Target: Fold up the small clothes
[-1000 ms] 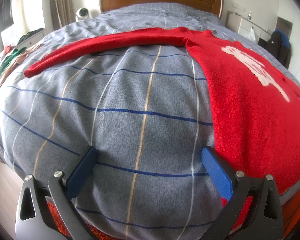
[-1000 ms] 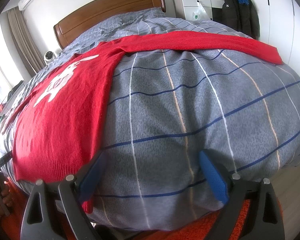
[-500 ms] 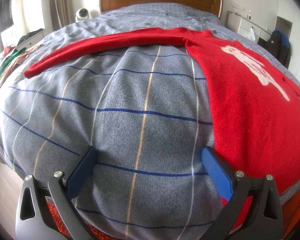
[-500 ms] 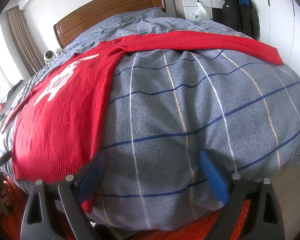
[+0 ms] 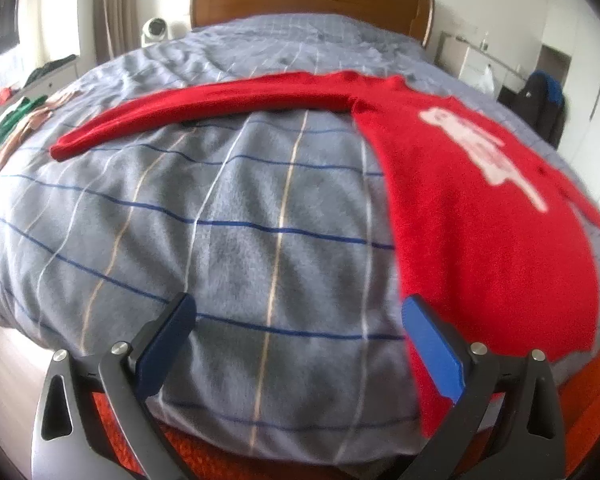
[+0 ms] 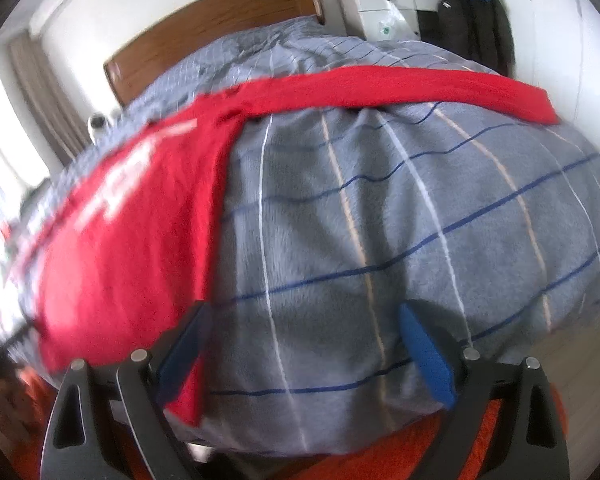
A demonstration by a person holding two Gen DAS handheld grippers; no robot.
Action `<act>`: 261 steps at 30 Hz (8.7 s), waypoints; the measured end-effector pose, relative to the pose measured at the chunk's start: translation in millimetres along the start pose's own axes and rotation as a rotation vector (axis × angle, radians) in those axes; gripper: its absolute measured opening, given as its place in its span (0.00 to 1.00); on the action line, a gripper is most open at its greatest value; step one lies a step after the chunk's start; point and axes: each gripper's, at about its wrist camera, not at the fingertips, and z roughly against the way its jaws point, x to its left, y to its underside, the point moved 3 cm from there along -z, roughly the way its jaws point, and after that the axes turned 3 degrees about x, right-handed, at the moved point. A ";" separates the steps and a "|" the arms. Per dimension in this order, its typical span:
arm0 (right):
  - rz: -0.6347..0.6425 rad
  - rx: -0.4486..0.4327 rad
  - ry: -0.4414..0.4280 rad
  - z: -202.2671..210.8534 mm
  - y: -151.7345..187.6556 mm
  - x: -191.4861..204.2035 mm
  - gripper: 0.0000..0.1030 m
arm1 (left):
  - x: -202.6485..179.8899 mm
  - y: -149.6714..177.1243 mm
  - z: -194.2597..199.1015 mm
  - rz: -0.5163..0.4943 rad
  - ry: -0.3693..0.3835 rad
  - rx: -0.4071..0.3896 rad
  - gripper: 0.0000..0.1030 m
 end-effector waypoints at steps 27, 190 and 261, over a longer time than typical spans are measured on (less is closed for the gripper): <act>-0.736 -0.171 -0.063 -17.8 -145.2 -202.1 0.06 | 0.1 8.1 -11.8 0.012 -0.053 0.056 1.00; 0.474 0.013 0.566 49.1 -42.9 116.3 0.98 | -10.4 21.4 -21.8 -0.035 -0.128 0.067 1.00; 0.302 0.092 0.305 13.7 -3.1 84.5 0.98 | -80.3 -151.0 -71.2 -0.187 0.035 0.074 0.84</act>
